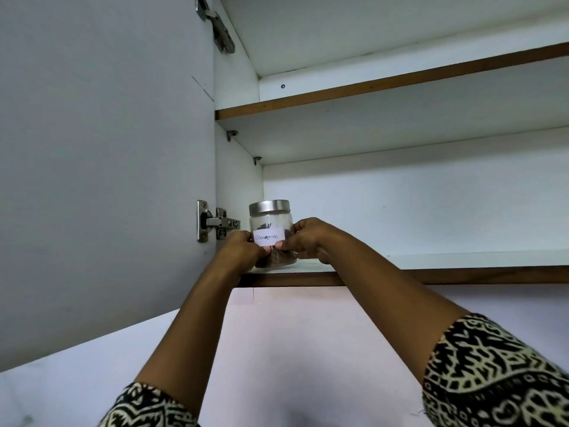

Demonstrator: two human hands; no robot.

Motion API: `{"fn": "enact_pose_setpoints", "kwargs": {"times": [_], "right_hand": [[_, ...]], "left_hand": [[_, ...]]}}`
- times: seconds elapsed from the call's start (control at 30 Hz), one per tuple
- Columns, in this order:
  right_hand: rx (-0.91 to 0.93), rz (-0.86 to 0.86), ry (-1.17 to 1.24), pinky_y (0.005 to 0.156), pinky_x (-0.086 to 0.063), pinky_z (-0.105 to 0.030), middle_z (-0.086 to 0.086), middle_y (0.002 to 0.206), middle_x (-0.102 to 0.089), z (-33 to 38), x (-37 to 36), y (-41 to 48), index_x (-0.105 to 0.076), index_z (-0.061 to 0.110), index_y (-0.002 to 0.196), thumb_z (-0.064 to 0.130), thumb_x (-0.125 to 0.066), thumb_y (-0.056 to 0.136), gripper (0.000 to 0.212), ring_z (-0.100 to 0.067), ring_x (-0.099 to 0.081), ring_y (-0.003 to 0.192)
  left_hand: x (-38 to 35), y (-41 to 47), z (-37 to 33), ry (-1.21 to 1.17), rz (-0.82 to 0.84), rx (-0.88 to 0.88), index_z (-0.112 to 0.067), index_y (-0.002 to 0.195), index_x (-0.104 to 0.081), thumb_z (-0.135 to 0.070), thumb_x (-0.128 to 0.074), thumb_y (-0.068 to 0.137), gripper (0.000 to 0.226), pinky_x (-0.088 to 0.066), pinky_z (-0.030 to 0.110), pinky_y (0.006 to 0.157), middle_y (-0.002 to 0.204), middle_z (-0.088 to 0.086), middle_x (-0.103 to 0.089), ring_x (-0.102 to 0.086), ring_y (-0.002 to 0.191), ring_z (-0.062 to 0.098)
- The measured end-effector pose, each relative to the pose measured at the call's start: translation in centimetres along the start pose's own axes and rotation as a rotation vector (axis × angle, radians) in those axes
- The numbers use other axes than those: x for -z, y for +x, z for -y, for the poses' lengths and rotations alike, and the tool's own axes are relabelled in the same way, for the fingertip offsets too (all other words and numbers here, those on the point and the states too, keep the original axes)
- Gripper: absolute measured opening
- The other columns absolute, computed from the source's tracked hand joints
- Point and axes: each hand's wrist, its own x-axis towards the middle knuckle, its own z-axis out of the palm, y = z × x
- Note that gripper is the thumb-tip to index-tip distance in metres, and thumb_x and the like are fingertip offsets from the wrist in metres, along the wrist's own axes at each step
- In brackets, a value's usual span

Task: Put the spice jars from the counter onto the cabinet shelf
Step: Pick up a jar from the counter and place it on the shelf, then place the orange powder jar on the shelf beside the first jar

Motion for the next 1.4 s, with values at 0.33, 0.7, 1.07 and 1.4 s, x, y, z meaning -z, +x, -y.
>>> {"fn": "enact_pose_setpoints", "kwargs": {"times": [0.33, 0.7, 1.07, 1.4], "right_hand": [[-0.075, -0.041, -0.095, 0.096, -0.044, -0.031, -0.018, 0.125, -0.061, -0.7, -2.0, 3.5, -0.054, -0.005, 0.121, 0.010, -0.069, 0.083, 0.043, -0.020, -0.055, 0.095], [-0.043, -0.104, -0.293, 0.087, -0.048, -0.033, -0.013, 0.098, -0.058, -0.9, -3.1, 5.2, -0.056, 0.000, 0.107, 0.028, -0.078, 0.073, 0.049, -0.024, -0.055, 0.086], [0.400, -0.266, -0.163, 0.086, -0.050, -0.021, 0.003, 0.105, -0.065, -3.9, -2.7, -9.8, -0.060, 0.013, 0.121, 0.016, -0.075, 0.077, 0.047, -0.010, -0.062, 0.092], [-0.013, 0.096, -0.168, 0.083, -0.052, -0.022, 0.008, 0.099, -0.070, -23.5, -6.5, -24.6, -0.064, 0.029, 0.105, 0.019, -0.075, 0.077, 0.032, -0.006, -0.065, 0.082]], "left_hand": [[-0.5, 1.6, 1.1, 0.355, -0.219, -0.028, -0.004, 0.111, -0.065, -0.016, -0.065, 0.083, 0.030, -0.050, 0.031, 0.077, 0.110, 0.016, -0.067, -0.063, 0.099, 0.031], [-0.7, -0.1, 0.5, 0.455, -0.254, -0.051, 0.000, 0.122, -0.055, -0.013, -0.059, 0.087, 0.037, -0.044, 0.031, 0.076, 0.118, 0.018, -0.062, -0.059, 0.107, 0.033], [-0.7, -10.2, 2.7, -0.013, -0.249, -0.333, -0.016, 0.124, -0.060, -0.018, -0.063, 0.088, 0.036, -0.046, 0.024, 0.091, 0.118, -0.002, -0.067, -0.063, 0.107, 0.012], [-5.8, -24.2, 18.8, -0.159, 0.191, -0.043, -0.023, 0.117, -0.062, -0.013, -0.061, 0.090, 0.029, -0.047, 0.009, 0.083, 0.109, -0.009, -0.069, -0.062, 0.093, -0.006]]}}
